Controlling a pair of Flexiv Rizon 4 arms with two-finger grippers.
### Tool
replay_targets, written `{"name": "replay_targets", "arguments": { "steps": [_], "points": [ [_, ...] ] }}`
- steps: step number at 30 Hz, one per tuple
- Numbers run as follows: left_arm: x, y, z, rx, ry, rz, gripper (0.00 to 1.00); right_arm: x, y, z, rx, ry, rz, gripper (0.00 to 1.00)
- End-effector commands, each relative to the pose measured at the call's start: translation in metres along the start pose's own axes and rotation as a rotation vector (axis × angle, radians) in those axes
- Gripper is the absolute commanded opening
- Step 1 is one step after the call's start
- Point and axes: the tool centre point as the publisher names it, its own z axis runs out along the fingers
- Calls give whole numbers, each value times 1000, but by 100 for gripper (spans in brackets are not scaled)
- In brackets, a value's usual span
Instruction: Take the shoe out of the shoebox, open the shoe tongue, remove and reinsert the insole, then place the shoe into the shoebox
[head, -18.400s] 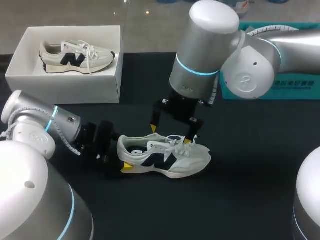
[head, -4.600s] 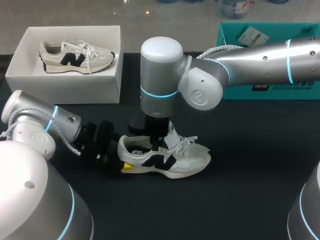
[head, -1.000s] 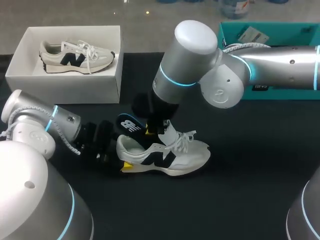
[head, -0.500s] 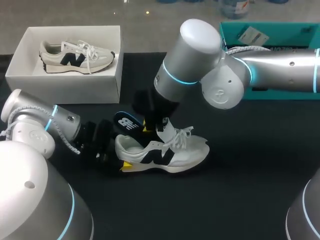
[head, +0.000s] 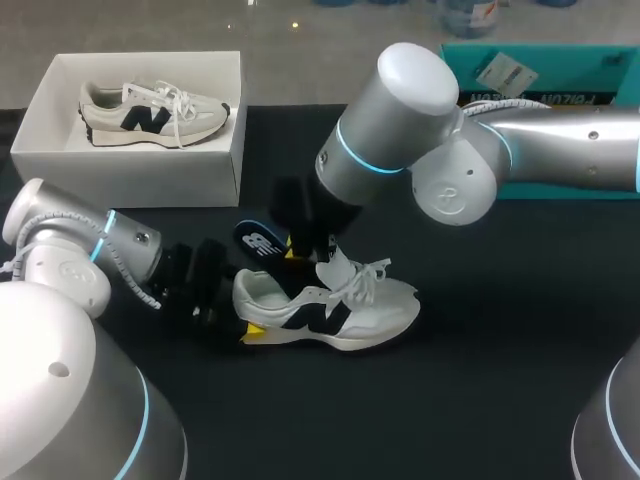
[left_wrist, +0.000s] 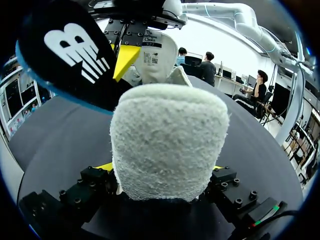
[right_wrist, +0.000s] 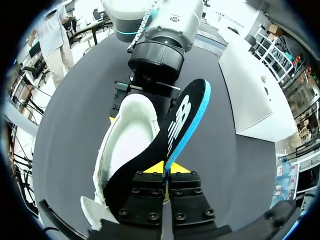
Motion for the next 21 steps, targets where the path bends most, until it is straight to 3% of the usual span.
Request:
{"name": "replay_targets", "arguments": {
  "steps": [1, 14, 16, 17, 21],
  "points": [
    [0, 4, 4, -2, 1, 1, 0, -4, 4, -5, 0, -1, -9, 0],
    [0, 4, 4, -2, 1, 1, 0, -17, 9, -6, -70, -45, -51, 0],
    [0, 4, 4, -2, 1, 1, 0, -17, 9, -5, -87, -49, -56, 17],
    [0, 4, 4, -2, 1, 1, 0, -16, 9, -4, -89, -46, -53, 31],
    [0, 4, 4, -2, 1, 1, 0, -11, 11, -5, -132, -59, -49, 32]
  ]
}}
